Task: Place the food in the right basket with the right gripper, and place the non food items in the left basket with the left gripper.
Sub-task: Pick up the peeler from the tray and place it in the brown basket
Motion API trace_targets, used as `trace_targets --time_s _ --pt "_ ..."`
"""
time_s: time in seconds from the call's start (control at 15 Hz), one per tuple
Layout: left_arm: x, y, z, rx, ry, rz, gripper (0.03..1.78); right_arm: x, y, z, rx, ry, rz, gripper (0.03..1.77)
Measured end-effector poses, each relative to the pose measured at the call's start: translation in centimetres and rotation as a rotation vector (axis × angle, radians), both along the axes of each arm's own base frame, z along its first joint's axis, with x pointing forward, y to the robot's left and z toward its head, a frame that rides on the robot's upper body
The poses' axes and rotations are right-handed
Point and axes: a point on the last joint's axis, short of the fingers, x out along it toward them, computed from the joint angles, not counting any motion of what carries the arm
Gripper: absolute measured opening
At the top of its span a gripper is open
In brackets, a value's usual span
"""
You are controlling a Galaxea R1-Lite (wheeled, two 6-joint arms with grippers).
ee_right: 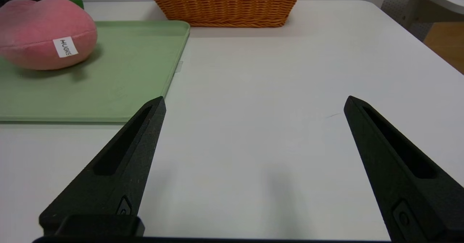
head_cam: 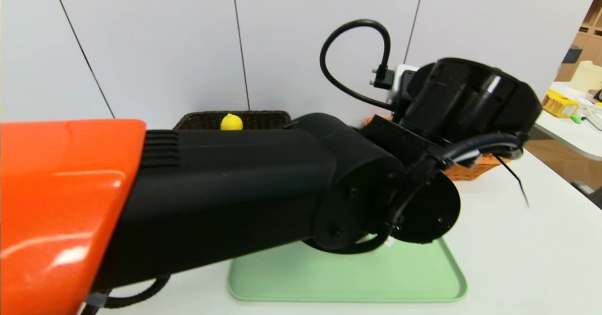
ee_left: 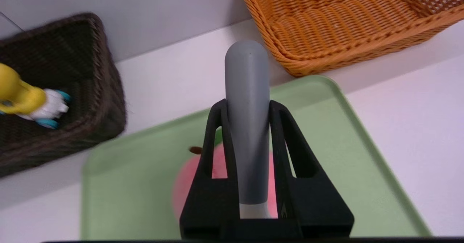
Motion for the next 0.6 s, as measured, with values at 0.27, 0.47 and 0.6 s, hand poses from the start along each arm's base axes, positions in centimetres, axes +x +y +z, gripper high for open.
trace_targets --time_s 0.27,0.47,0.6 --pt "3.9 4.4 1.3 0.162 -0.011 -0.026 0.3 0.0 0.0 0.0 0.0 0.0 0.0 1.7" --pt "7.2 8.6 1.4 0.263 0.005 -0.014 0.3 0.0 0.0 0.0 0.0 0.0 0.0 1.7" --pt "9.2 11.4 1.2 0.32 0.022 -0.023 0.3 0.0 0.0 0.0 0.0 0.0 0.0 1.7"
